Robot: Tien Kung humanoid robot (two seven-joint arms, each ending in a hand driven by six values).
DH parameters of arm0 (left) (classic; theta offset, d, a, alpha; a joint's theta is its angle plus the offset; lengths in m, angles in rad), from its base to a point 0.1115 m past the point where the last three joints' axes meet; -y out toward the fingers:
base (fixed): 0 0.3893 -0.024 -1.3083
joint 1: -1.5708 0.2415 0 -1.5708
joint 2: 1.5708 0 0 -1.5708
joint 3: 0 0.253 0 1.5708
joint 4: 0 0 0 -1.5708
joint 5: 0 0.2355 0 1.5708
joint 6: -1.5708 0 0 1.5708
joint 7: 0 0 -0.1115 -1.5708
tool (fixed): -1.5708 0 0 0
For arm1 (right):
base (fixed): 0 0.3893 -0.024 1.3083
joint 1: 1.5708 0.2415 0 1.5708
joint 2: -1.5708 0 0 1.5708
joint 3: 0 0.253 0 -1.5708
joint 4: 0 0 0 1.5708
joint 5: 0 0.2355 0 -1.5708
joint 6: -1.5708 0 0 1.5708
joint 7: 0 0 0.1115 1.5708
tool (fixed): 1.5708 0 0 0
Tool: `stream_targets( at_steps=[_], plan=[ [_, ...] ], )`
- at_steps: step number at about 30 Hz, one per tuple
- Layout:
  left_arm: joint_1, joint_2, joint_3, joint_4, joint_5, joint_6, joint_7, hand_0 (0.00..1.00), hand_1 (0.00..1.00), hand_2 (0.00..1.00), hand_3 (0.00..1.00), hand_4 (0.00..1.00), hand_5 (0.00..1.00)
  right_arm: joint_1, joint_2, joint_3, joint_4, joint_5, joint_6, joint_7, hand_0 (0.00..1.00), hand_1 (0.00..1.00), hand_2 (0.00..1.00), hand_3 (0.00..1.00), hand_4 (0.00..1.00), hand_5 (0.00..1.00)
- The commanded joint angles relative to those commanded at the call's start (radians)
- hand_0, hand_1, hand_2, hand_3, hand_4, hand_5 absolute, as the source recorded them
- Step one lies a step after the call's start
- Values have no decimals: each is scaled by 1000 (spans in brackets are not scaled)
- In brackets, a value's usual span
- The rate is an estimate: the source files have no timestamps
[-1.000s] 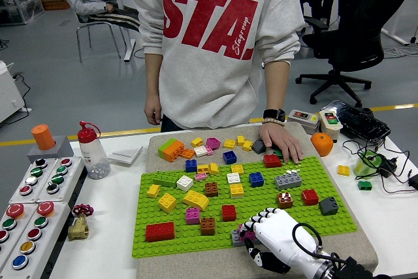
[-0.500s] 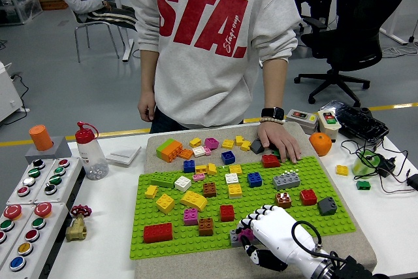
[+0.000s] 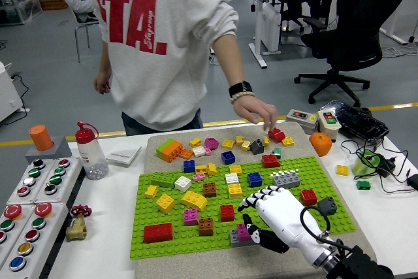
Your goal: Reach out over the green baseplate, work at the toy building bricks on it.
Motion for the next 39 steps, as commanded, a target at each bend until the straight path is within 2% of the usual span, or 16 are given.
stream_targets(
  at_steps=[2,3,8,9,26,28,39],
  plan=[
    [0,0,0,0,0,0,0,663,617,626,466,375,998,-1,-2,16,-2,-4,8,-11,633,652,638,633,314,370],
    [0,0,0,0,-1,1,-1,663,617,626,467,374,998,-2,-3,24,-3,-5,12,-15,675,687,682,695,322,344],
    [-1,0,1,1,-4,3,-4,663,617,626,467,374,998,-8,-11,53,-2,-6,18,-27,675,687,682,695,322,344],
    [-1,0,0,1,-4,4,-5,663,617,625,464,374,998,-9,-12,58,-1,-5,18,-28,692,703,702,724,318,333],
    [-13,1,5,2,-9,2,-2,663,617,625,463,374,998,-29,-18,141,26,16,5,-29,701,706,706,723,318,323],
    [-13,1,5,2,-10,2,-2,662,617,624,463,374,998,-30,-19,145,27,16,5,-29,707,706,706,723,328,294],
    [-18,2,2,3,-10,5,-5,662,615,623,461,372,998,-32,-19,198,10,15,25,-37,720,714,717,727,323,283]
  ],
)
